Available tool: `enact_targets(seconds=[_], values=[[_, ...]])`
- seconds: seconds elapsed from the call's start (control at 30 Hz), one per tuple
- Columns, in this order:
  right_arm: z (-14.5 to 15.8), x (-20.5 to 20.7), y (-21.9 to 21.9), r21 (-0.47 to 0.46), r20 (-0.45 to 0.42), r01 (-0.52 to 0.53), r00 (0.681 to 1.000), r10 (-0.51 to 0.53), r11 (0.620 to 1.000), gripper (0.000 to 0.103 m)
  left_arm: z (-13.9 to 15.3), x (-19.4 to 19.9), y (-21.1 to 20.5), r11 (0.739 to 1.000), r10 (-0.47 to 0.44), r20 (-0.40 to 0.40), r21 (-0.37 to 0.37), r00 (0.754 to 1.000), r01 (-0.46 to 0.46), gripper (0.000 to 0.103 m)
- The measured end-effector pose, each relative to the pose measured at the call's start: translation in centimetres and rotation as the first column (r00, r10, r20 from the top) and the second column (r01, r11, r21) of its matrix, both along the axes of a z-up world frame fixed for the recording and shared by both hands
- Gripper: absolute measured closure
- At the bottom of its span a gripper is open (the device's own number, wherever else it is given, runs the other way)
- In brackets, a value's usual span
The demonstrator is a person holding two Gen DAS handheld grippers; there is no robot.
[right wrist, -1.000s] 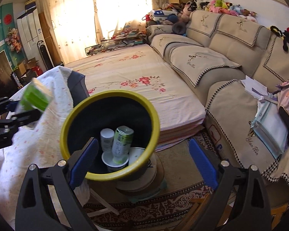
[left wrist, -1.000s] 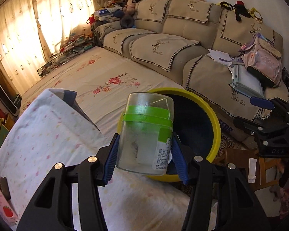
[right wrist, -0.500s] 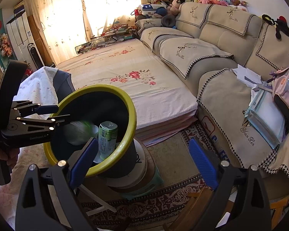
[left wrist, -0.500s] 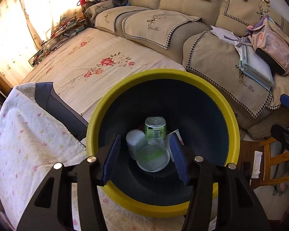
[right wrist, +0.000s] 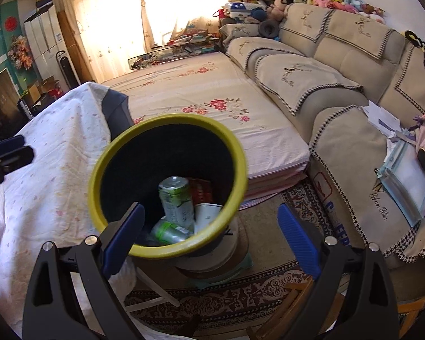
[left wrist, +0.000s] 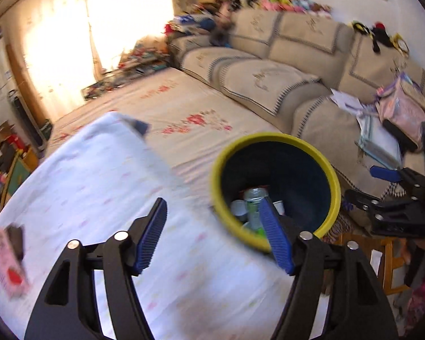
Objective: Collect trash
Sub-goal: 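Reach the right tool to the white foam net sleeve and grasp it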
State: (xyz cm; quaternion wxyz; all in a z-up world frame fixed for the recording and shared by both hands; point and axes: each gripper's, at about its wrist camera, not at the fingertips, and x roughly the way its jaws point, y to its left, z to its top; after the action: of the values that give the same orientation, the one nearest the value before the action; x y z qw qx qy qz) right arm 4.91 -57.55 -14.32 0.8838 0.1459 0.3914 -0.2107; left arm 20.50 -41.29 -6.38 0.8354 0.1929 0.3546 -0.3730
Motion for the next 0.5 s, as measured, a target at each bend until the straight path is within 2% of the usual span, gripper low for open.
enact_targets(seconds=[0.17, 0.27, 0.37, 0.5], values=[[0.5, 2.9, 4.8, -0.013, -0.010, -0.116, 0.993, 0.116, 0.993, 0.013, 2.0, -0.4, 8.8, 0.991, 0.127, 0.018, -0.055, 0.992, -0.126, 0.027], [1.2, 4.9, 8.5, -0.025, -0.007, -0.208, 0.978, 0.208, 0.978, 0.013, 2.9, -0.4, 15.1, 0.966, 0.248, 0.047, -0.089, 0.968, -0.243, 0.024], [2.1, 6.8, 13.1, -0.038, 0.007, -0.314, 0.949, 0.314, 0.949, 0.013, 3.5, -0.3, 22.0, 0.920, 0.383, 0.063, -0.118, 0.922, -0.374, 0.023], [3.2, 9.3, 19.9, -0.044, 0.043, -0.466, 0.883, 0.468, 0.883, 0.013, 3.4, -0.7, 31.4, 0.830, 0.550, 0.053, -0.144, 0.833, -0.539, 0.022]])
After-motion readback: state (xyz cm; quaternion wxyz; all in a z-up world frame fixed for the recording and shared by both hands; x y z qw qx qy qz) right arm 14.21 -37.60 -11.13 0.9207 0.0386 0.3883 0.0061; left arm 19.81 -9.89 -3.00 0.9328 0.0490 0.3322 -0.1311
